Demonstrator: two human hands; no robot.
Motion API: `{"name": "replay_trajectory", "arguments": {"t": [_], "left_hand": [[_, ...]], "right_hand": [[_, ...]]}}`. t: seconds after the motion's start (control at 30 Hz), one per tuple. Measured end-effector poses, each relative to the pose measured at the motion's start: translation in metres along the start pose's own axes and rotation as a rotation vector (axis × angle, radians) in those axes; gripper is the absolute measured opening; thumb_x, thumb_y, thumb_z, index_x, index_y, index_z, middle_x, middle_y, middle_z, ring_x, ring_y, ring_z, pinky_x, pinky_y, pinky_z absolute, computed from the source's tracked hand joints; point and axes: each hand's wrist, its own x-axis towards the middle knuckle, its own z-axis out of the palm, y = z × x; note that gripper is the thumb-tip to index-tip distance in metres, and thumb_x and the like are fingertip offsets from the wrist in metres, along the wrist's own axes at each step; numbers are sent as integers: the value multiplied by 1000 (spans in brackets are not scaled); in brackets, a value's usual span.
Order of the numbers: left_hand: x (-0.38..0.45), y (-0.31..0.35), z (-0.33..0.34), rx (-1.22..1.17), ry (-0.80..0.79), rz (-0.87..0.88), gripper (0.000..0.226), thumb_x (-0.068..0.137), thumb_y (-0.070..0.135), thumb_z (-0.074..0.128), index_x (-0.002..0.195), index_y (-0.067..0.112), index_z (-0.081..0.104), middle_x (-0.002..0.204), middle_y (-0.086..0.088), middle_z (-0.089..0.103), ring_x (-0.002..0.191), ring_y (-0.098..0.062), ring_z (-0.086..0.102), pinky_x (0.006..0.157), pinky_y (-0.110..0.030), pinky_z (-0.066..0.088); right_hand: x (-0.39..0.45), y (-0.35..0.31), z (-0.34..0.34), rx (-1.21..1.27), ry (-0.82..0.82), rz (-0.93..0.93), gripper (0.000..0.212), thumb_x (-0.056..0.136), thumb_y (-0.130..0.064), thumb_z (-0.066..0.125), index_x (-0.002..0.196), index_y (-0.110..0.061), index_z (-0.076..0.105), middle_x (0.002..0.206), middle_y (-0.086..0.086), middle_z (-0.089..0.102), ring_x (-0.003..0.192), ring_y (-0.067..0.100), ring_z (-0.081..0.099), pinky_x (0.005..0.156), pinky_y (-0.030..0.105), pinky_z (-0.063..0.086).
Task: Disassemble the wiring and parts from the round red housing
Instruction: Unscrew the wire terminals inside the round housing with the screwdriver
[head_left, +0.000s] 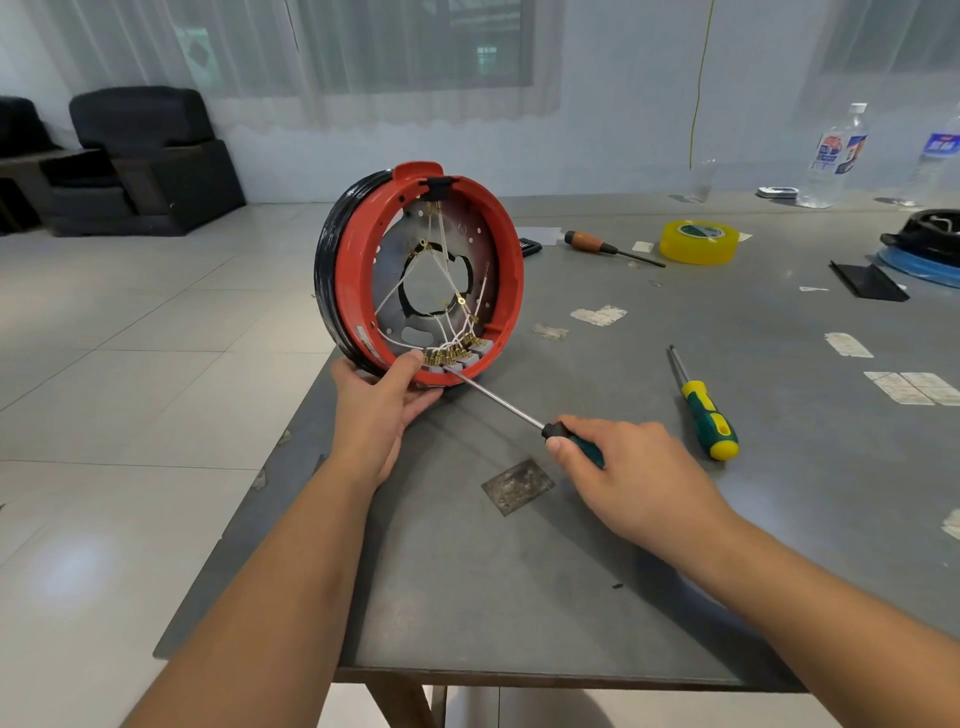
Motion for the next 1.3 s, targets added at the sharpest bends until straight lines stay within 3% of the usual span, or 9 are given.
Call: {"name": "replay_trajectory", "arguments": {"t": [0.13,0.37,0.53,0.67,0.8,0.93,1.07,1.17,1.3], "left_hand": [[0,0,0,-7,-10,-14,46,92,11,79,122,21,45,124,-11,65,96,-33,80,80,-45,66],[3,1,0,-34,4,-61,49,94,12,77,131,18,45,129,-16,65,98,-35,79,86,-52,65],[3,1,-1,-24,-4,-81,48,96,15,76,133,17,46,131,-19,66,99,-37,78,82,-48,66],[3,2,-1,-21,-5,-103,46,97,16,74,134,16,47,128,-21,68,98,-38,79,75,-41,67],[2,3,-1,-30,-1,-112,40,98,16,73,130,18,49,127,-22,69,99,-37,79,75,-41,67],[3,3,-1,-28,-4,-119,40,99,16,73,130,19,49,126,-22,70,99,-38,78,78,-44,67],[4,3,-2,-38,1,-125,41,98,16,73,132,19,49,126,-21,70,98,-38,79,79,-46,67],[5,2,-3,-50,0,-120,39,99,16,73,130,18,50,126,-21,70,98,-37,79,79,-46,67],[5,2,-3,-52,-11,-112,37,98,15,73,128,18,50,128,-23,69,100,-37,78,86,-54,65]], "right_hand": [[2,0,0,30,0,-12,41,99,-59,40,119,-32,63,79,-5,68,72,16,62,60,40,56],[3,9,1,111,1,3,32,100,-55,46,119,-41,67,91,-10,73,80,12,63,69,36,56],[5,16,3,159,8,4,31,99,-55,48,119,-42,69,99,-14,75,90,11,65,77,37,58],[6,21,5,189,27,21,28,98,-56,51,117,-45,70,96,-17,74,85,5,64,70,32,57],[6,24,7,219,53,40,25,96,-54,55,112,-46,72,92,-19,74,81,-2,61,58,21,47],[6,25,6,251,57,39,21,95,-51,58,108,-44,73,93,-19,75,85,0,62,64,21,51],[4,27,5,267,68,41,19,95,-51,60,106,-45,74,98,-19,75,90,4,64,75,30,57],[5,28,6,270,65,37,17,94,-52,59,103,-46,72,97,-19,75,90,-3,61,70,27,56],[5,30,7,265,50,31,28,93,-55,57,113,-45,74,95,-23,73,88,-9,59,60,16,45]]}}
